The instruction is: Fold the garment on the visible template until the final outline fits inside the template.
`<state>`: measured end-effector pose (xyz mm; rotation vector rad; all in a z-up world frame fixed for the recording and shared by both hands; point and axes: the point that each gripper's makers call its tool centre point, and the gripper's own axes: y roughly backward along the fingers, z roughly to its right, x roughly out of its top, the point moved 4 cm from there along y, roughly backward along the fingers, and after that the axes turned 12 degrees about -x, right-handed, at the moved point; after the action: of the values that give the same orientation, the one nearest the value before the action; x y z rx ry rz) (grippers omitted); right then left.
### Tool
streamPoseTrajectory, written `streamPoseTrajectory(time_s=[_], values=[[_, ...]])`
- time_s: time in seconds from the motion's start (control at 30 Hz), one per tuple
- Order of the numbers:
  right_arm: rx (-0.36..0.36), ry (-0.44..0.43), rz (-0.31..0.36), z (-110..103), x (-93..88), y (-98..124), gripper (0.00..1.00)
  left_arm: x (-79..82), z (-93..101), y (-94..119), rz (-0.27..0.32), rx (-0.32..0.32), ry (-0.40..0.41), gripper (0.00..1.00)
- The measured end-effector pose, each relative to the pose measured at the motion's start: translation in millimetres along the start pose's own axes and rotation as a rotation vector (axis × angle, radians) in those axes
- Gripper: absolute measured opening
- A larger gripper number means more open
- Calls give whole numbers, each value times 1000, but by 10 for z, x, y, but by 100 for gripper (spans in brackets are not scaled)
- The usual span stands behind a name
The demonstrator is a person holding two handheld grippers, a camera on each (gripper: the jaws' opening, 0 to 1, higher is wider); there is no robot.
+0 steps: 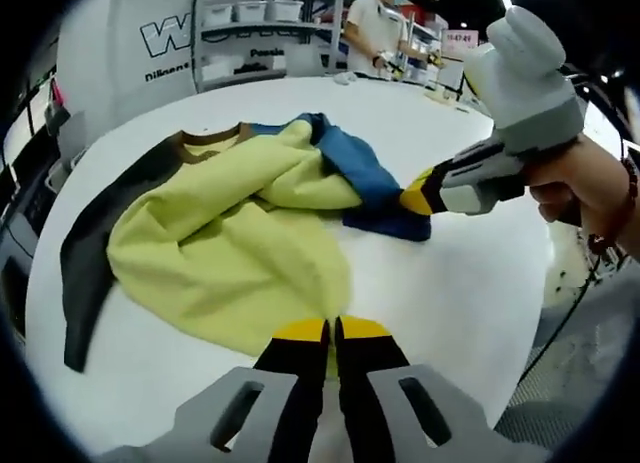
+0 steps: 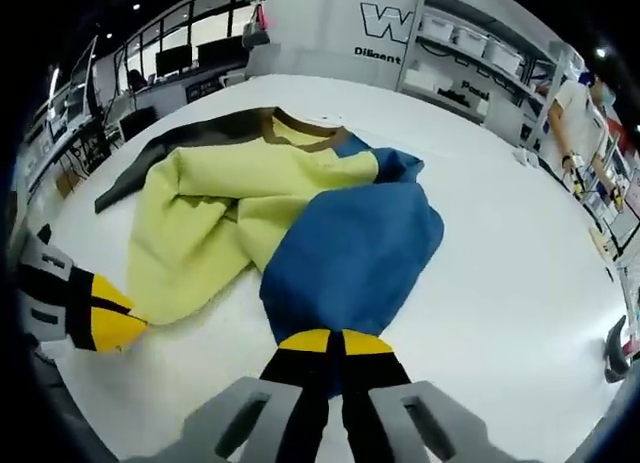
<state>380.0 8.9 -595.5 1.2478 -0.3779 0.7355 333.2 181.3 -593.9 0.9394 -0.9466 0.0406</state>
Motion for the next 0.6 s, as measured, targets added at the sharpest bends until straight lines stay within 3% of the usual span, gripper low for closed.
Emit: streamPoseTrajectory(time_s=[0.27,0.6], values=[[-44,-28,-16,255,-61,59,0,-2,11,218,21,-37,0,3],[-109,6,-47,640,-188,122,0,-17,-6,540,7,-100,5,3]])
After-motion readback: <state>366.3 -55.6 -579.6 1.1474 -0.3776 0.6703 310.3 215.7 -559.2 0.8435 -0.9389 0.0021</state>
